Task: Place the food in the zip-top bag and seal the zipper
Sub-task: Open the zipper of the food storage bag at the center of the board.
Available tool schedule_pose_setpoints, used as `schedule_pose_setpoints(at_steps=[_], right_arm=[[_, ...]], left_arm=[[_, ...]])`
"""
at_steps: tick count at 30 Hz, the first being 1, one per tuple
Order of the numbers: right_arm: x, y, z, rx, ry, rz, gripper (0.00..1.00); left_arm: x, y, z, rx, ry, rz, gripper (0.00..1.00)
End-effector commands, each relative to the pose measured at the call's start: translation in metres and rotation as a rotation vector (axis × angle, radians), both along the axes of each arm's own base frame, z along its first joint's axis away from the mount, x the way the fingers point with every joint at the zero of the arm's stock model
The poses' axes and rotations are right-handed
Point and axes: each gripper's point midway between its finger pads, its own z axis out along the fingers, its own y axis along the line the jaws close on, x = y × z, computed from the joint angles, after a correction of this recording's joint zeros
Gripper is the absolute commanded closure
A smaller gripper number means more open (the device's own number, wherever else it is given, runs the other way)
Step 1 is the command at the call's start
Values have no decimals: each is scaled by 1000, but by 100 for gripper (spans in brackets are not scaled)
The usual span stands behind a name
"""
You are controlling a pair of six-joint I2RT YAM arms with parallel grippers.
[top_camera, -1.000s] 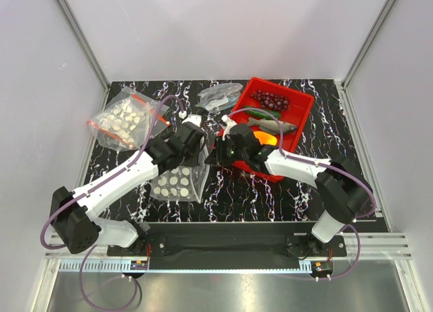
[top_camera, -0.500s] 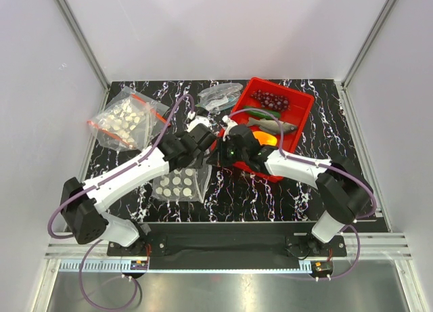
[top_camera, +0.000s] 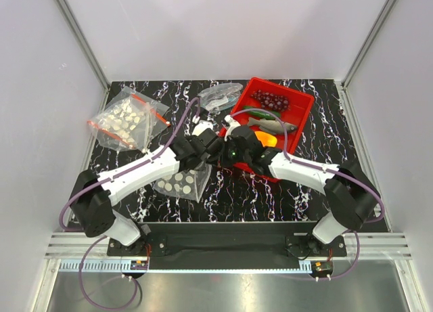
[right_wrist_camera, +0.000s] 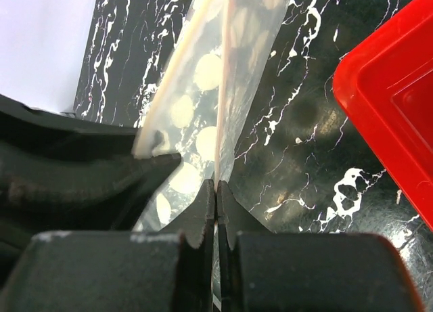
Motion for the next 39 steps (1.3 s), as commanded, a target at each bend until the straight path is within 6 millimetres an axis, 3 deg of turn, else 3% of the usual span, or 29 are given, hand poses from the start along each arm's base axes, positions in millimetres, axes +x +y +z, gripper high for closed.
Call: schedule_pose_setpoints(at_steps=[1,5,6,12,21,23,25,26,29,36,39], right_arm=[[4,0,25,39,-63,-32,100],[6,-6,12,1,-54,-62,100],[6,-9,5,-23,-41,-72,100],[15,-27,-27,-132,-12,-166,100],[16,-36,-24,-155,-47,-180,92],[18,-39,-22,-168,-62,-193,90],[21,-42,-20,-175,-76,-203,85],[17,-46,-24,-195,-64,-202,75],[16,-45,-21,-184,-74,-192,69],[17,-44,-7,-176,-106,-174,61],[11,-40,7,-140,-136,-124,41]], left_arm=[[9,6,5,24,-65,46,77],[8,25,20,115,-94,76,99],[7,36,30,173,-106,93,100],[1,66,71,379,-146,154,100],[4,83,86,596,-160,166,100],[6,84,84,625,-159,153,100],[6,83,83,623,-161,156,100],[7,83,84,622,-166,157,100],[8,78,83,587,-168,135,100],[6,35,72,309,-102,-35,100],[2,19,70,212,-65,-118,100]])
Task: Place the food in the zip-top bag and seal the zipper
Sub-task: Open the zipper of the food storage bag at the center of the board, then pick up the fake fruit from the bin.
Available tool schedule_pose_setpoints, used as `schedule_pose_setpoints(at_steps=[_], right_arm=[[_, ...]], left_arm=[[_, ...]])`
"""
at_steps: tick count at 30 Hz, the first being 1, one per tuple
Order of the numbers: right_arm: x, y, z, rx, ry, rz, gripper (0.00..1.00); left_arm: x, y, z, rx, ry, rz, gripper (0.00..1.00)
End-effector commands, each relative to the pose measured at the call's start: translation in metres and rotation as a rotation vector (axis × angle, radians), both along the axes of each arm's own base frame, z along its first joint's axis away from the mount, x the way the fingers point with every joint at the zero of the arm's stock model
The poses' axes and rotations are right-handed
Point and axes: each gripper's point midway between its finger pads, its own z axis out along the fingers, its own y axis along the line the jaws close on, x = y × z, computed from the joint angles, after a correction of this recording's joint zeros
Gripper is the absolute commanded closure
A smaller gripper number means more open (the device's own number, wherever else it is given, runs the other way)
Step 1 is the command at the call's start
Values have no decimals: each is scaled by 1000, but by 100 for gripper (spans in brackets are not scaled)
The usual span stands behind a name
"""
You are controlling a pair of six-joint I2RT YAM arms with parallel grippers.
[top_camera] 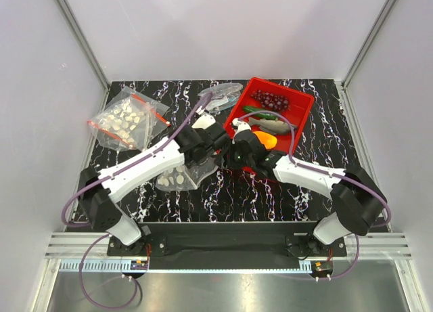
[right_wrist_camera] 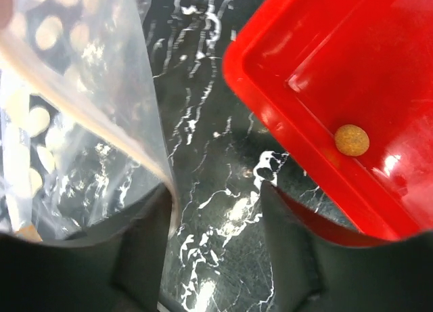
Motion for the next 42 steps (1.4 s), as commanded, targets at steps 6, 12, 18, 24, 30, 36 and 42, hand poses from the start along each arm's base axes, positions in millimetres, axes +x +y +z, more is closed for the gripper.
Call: schedule_pose_setpoints(at_steps=[6,12,18,24,30,36,42], right_arm=[[-13,20,72,135,-128,153,32],[-20,23,87,175,-139,191,15],[-13,-5,85,122,-138,103,13],[5,-56,89,80,-182,-70,9],[41,-135,84,-14,-177,-425,0],[72,-170,81,-236,-186,-512,0],[110,-191,68,-256,-124,-462,0]], left_arm=[[-3,-36,-14,-182,124,-167,100],[-4,-36,-36,-137,181,-173,100],[2,-28,-42,-133,175,-149,100],[7,-22,-31,-175,153,-138,100],[10,-31,-23,-270,123,-158,100],[10,-34,-22,-308,99,-189,100],[7,-28,-26,-313,94,-194,100]])
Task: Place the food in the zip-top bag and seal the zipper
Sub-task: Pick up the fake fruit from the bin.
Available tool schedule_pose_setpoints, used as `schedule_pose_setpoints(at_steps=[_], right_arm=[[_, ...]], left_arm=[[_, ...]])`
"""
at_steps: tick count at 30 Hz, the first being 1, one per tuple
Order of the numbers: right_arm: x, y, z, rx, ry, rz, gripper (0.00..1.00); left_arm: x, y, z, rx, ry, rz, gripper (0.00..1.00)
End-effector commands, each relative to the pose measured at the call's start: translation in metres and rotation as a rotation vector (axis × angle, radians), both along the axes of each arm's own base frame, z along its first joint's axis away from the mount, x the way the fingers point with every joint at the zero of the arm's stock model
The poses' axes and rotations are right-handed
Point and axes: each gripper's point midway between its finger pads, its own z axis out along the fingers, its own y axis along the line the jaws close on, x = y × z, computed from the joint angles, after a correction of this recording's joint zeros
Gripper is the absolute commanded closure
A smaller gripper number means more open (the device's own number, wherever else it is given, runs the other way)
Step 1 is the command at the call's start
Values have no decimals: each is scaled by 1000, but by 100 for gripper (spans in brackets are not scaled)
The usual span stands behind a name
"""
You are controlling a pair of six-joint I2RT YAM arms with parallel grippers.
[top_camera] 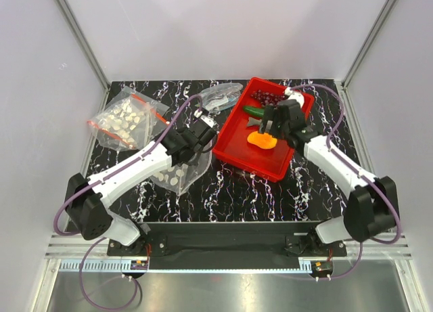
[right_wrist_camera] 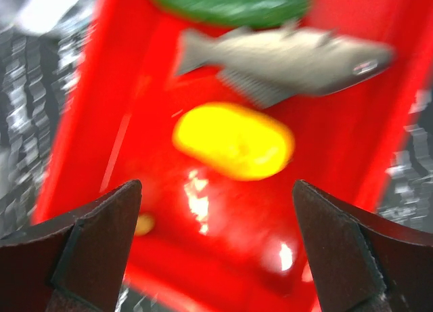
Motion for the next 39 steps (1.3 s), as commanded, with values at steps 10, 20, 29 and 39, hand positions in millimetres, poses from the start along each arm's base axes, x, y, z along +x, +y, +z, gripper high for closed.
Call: schedule_pose_setpoints(at_steps=[10,20,29,39], right_arm=[[67,-24,-40,-89,143,-12,0],[52,19,-82,90,255,133,0],[7,40,-77,175,263,279,0],[27,21,-81,18,270,230,0]], left_arm=[[5,4,13,-46,-71,-1,100],[4,7,15,-45,-84,6,100],[4,9,17,-50,-88,11,100],[4,10,18,-55,-90,10,100]])
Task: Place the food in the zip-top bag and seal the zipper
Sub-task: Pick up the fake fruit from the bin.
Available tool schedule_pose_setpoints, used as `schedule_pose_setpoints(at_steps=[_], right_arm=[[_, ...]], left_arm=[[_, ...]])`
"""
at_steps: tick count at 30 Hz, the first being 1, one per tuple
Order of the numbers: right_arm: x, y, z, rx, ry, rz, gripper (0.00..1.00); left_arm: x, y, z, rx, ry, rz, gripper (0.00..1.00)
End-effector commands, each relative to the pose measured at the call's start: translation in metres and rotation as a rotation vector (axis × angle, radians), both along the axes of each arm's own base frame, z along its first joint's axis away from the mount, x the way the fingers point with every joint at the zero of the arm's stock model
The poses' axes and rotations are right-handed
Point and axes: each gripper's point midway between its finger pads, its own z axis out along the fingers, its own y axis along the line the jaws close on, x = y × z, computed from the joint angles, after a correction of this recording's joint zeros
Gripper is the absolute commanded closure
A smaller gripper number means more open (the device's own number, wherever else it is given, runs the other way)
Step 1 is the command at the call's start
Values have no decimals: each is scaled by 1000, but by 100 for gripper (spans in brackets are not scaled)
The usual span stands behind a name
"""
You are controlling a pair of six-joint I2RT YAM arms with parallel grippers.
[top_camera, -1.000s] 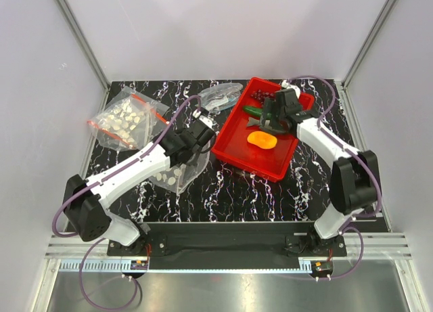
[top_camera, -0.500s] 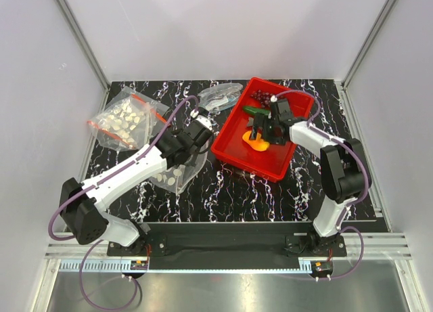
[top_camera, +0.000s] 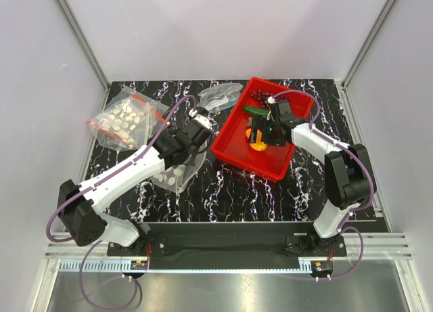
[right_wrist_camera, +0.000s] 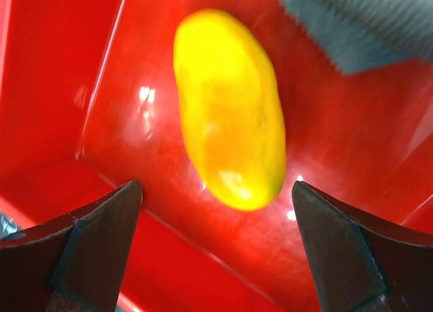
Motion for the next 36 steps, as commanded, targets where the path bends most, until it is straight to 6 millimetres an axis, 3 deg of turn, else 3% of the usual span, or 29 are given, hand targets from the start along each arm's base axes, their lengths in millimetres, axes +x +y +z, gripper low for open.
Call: schedule_pose_setpoints(at_steps=[1,8,12,15,16,18,21,26,27,33,36], right_arm=[[23,-4,15,-71,-62,1,0],[32,-10,1,-130,-46,-2,1],[28,-5,-15,-117,-7,16,7],[25,-1,-17,-99,-3,32,26],[25,1,-15,-91,-13,34,40],[25,2,-2,-71,-46,29,48],[20,7,18,-36,-81,49,52],[-4,26,58,23,-138,125,58],[-13,34,76,39,-174,157,58],[-82,70,131,176,-227,358,58],[-116,84,147,261,-211,414,57]], left_arm=[[5,2,9,-20,-47,7,100],[6,2,9,-18,-51,8,100],[6,2,9,-18,-51,8,100],[6,3,9,-16,-50,11,100],[6,4,9,-14,-50,11,100],[7,4,8,-3,-49,10,100],[8,4,5,10,-41,6,100],[9,2,2,20,-30,7,100],[10,1,2,19,-31,5,100],[11,2,2,20,-34,8,100],[11,1,4,16,-37,8,100]])
